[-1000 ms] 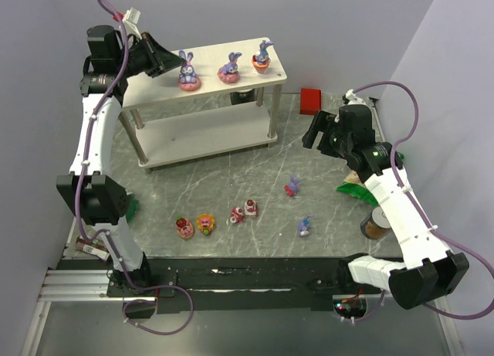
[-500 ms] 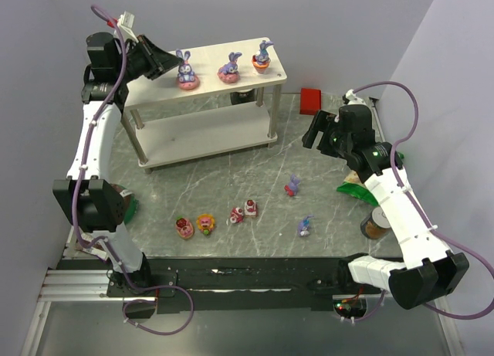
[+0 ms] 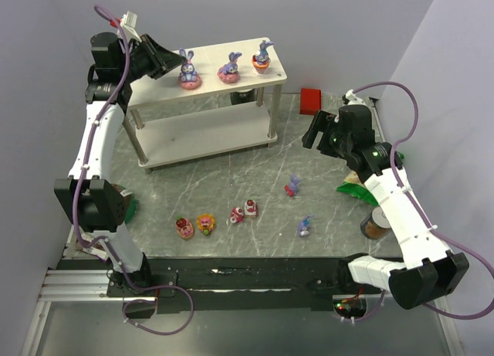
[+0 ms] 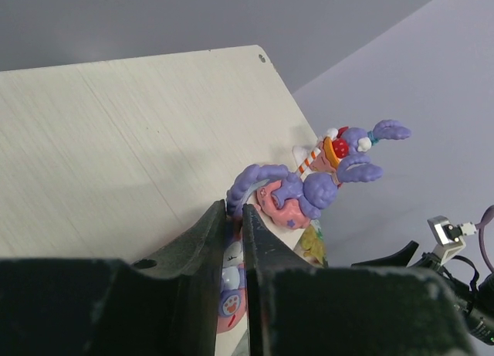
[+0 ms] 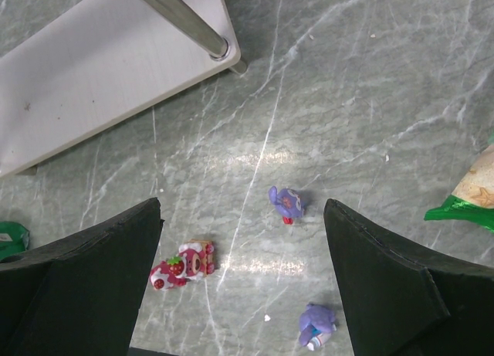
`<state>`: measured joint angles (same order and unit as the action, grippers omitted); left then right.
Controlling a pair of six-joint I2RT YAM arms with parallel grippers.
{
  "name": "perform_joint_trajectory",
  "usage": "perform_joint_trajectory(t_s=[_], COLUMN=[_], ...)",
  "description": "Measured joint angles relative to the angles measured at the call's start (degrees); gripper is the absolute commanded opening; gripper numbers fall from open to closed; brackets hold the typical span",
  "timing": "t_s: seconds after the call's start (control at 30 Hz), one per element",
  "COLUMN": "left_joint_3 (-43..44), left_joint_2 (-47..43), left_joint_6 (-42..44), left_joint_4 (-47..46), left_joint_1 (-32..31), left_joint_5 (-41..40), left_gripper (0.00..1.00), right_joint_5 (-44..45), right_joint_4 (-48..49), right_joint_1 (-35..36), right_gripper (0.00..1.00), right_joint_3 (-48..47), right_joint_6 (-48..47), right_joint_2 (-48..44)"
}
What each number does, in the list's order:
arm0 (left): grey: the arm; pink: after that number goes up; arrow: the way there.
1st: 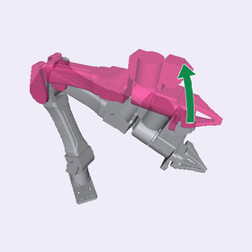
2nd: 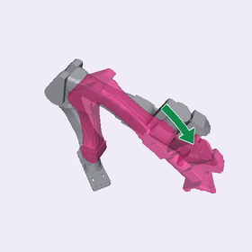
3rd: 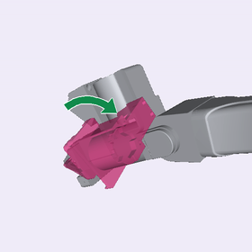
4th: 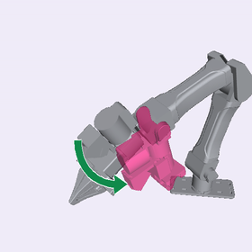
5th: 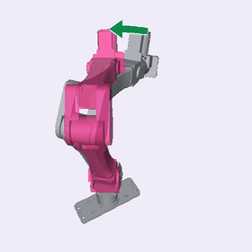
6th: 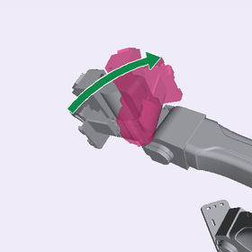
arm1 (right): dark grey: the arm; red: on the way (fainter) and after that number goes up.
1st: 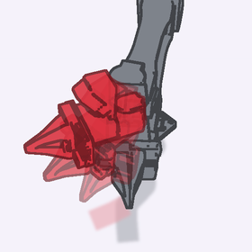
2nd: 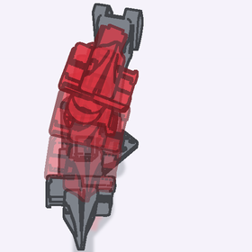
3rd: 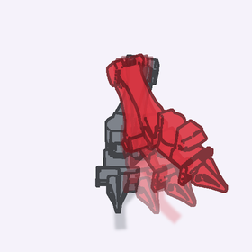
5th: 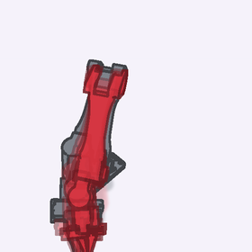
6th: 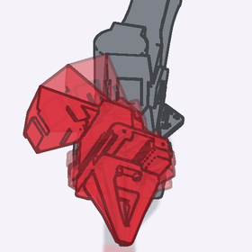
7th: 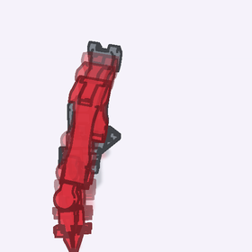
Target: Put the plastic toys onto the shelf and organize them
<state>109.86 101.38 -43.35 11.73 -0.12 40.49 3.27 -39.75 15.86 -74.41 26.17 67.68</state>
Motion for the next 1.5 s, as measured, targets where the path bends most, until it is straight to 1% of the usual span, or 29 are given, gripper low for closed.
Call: perform_joint_trajectory(t_s=[0.43, 0.47, 0.53, 0.57, 0.63, 0.67, 0.73, 0.77, 0.83, 0.87, 0.97, 1.07, 1.13, 1.23, 1.27, 1.33, 1.37, 1.43, 1.47, 1.5], left_joint_3=[-0.83, -1.07, -1.53, -1.77, -2.16, -2.29, -2.54, -2.58, -2.75, -2.91, -3.8, -4.98, -5.79, -7.04, -7.63, -8.9, -9.57, -10.86, -11.56, -12.55], left_joint_2=[-0.98, -1.29, -1.84, -2.14, -2.62, -2.84, -3.26, -3.43, -3.8, -4.15, -5.88, -8.15, -9.9, -12.22, -12.96, -14.4, -14.99, -15.76, -16.06, -16.28], left_joint_6=[0.17, 0.17, 0.15, 0.24, 0.5, 0.55, 0.76, 0.96, 1.31, 1.75, 3.02, 4.7, 5.79, 7.17, 7.63, 8.22, 8.44, 8.76, 8.98, 9.27], left_joint_4=[-0.09, 0.0, -0.17, -0.17, -0.17, -0.09, 0.09, 0.13, 0.15, 0.31, 1.14, 2.95, 3.96, 5.03, 5.33, 6.19, 6.62, 6.99, 7.06, 7.08], left_joint_1=[-1.99, -2.05, -2.14, -2.19, -2.23, -2.25, -2.29, -2.32, -2.34, -2.34, -2.34, -2.34, -2.34, -2.34, -2.34, -2.34, -2.34, -2.34, -2.34, -2.34], left_joint_5=[-6.21, -6.75, -7.72, -8.02, -8.76, -9.05, -9.55, -9.88, -10.49, -10.78, -12.57, -15.3, -17.0, -18.36, -18.71, -19.21, -19.47, -19.69, -19.82, -19.98], left_gripper=[0.22, 0.27, 0.36, 0.43, 0.49, 0.54, 0.59, 0.64, 0.69, 0.74, 0.81, 0.83, 0.83, 0.78, 0.73, 0.65, 0.57, 0.51, 0.43, 0.4], right_joint_5=[-0.13, -0.13, -0.13, -0.15, -0.15, -0.15, -0.15, -0.15, -0.31, -0.35, -0.63, -0.98, -1.03, -1.11, -1.16, -1.18, -1.2, -1.25, -1.29, -1.36], right_joint_4=[0.33, 0.35, 0.35, 0.33, 0.33, 0.33, 0.33, 0.33, 0.33, 0.33, 0.33, 0.33, 0.33, 0.33, 0.33, 0.37, 0.39, 0.31, 0.24, 0.26], right_joint_1=[0.0, 0.0, 0.0, 0.0, 0.0, 0.0, 0.0, 0.0, 0.0, 0.0, 0.0, 0.0, 0.0, 0.0, 0.0, 0.0, 0.0, 0.0, 0.0, 0.0], right_gripper=[0.92, 0.92, 0.92, 0.92, 0.92, 0.92, 0.92, 0.92, 0.92, 0.92, 0.92, 0.92, 0.92, 0.92, 0.92, 0.92, 0.92, 0.92, 0.92, 0.92], right_joint_3=[1.38, 1.4, 1.53, 1.6, 1.68, 1.68, 1.68, 1.68, 1.68, 1.68, 1.7, 1.77, 1.81, 1.84, 1.86, 2.14, 2.36, 2.75, 2.78, 2.8], right_joint_6=[-0.02, 0.0, 0.0, -0.02, -0.02, -0.02, -0.02, -0.02, -0.02, -0.02, -0.02, -0.02, -0.02, -0.02, -0.02, -0.02, -0.02, -0.02, -0.02, -0.02], right_joint_2=[0.0, 0.0, 0.0, 0.0, 0.0, 0.0, 0.0, 0.0, 0.0, 0.0, 0.0, 0.0, 0.0, 0.0, 0.0, -0.02, -0.04, -0.04, -0.04, -0.04])
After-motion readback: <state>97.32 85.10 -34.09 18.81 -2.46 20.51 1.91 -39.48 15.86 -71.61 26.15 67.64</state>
